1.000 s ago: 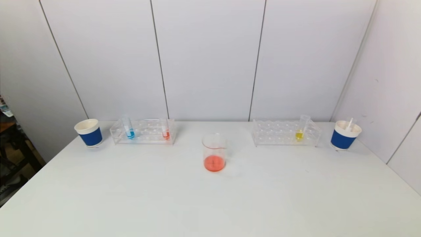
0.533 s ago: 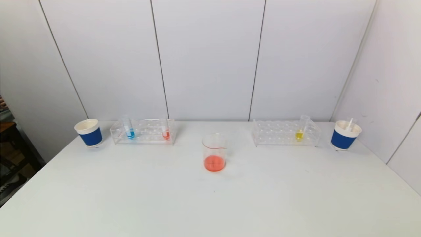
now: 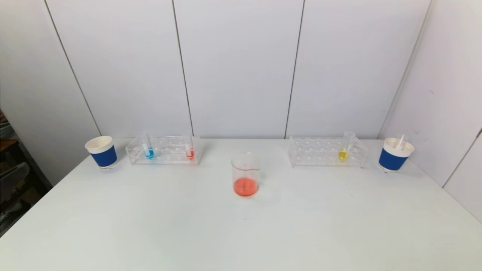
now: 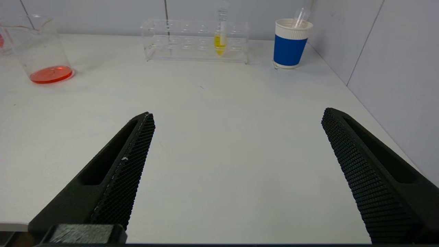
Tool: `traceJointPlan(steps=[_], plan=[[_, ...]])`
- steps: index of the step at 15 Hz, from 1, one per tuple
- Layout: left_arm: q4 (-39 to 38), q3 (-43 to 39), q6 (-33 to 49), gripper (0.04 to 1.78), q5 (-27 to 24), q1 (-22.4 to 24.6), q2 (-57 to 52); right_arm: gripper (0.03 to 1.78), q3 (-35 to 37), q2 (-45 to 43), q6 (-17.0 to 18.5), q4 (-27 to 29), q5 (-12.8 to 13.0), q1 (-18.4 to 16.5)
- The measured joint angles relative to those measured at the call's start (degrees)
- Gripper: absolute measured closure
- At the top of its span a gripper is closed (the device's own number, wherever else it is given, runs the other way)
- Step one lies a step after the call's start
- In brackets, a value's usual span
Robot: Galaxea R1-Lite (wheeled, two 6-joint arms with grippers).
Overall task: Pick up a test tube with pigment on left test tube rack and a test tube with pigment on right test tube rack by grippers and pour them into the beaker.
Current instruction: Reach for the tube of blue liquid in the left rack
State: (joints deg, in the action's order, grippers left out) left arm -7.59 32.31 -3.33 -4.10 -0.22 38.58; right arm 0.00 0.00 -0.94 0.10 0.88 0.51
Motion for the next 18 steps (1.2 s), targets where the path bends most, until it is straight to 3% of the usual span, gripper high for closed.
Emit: traceJointPlan(steps=[6, 10, 14, 18], plan=[[-6.42, -0.56, 0.00, 0.06, -1.85, 0.06, 11.69, 0.04, 0.00, 0.00, 0.00, 0.00, -0.02, 0.00], [-12.52, -1.68, -0.30, 0.06, -14.18, 3.16, 18.36, 0.04, 0.00, 0.00, 0.00, 0.00, 0.00, 0.00], [-18.15, -1.05, -0.39, 0.06, -19.60, 9.01, 24.53, 0.04, 0.00, 0.00, 0.00, -0.02, 0.00, 0.00], [-22.53, -0.01, -0.59, 0.06, -28.40, 15.52, 31.37, 0.04, 0.00, 0.00, 0.00, 0.00, 0.00, 0.00]])
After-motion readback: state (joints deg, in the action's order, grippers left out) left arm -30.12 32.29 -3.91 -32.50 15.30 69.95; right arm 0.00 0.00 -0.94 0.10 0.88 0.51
